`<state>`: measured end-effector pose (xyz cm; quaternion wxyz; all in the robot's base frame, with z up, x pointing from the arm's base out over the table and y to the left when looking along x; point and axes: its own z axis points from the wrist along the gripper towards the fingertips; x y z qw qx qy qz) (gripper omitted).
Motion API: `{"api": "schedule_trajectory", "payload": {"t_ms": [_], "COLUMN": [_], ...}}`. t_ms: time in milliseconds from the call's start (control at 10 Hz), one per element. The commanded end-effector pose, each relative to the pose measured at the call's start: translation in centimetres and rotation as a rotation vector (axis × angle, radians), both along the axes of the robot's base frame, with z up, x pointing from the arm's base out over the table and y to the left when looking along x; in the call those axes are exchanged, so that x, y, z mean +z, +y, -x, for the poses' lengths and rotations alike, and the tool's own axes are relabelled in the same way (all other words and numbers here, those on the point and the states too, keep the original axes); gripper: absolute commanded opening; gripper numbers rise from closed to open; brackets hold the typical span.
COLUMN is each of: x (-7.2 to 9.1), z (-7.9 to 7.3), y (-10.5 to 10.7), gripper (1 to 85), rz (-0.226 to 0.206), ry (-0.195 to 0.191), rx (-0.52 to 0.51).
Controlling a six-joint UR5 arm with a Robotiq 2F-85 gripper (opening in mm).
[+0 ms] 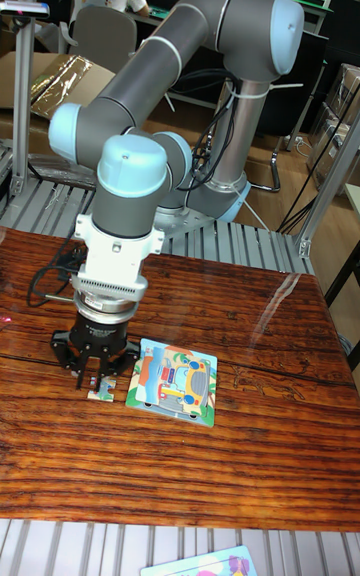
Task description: Assemble one piece of a puzzle
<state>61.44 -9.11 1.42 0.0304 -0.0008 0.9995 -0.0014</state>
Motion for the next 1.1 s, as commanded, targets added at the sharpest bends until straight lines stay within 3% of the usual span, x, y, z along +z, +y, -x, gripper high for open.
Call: {"api": "schedule_trajectory", "payload": {"t_ms": [0,100,200,300,400,600,700,800,900,1000], "x": [0.3,0.7,1.1,1.3,1.6,1.5,1.2,1.0,1.0,1.0], "z": [1.6,2.3,2.2,1.7,2.0,2.4,2.2,1.1,0.5,-0.2], "y": [-0.8,-1.5,-1.4,-0.9,-0.2,-0.6,-0.7,-0.7,-0.6,-0.4], "gripper": [19.0,7.3,4.7,4.3,3.7,1.3,12.7,32.7,40.7,56.0], "rz": [0.025,0.039,0.026,0.009,-0.015,-0.003,-0.003,-0.005,-0.013,-0.023], "ry": [0.067,0.098,0.091,0.073,0.095,0.111,0.096,0.052,0.029,0.001], "rx": [-0.017,-0.046,-0.164,-0.199,-0.195,-0.199,-0.168,-0.140,-0.132,-0.109]}}
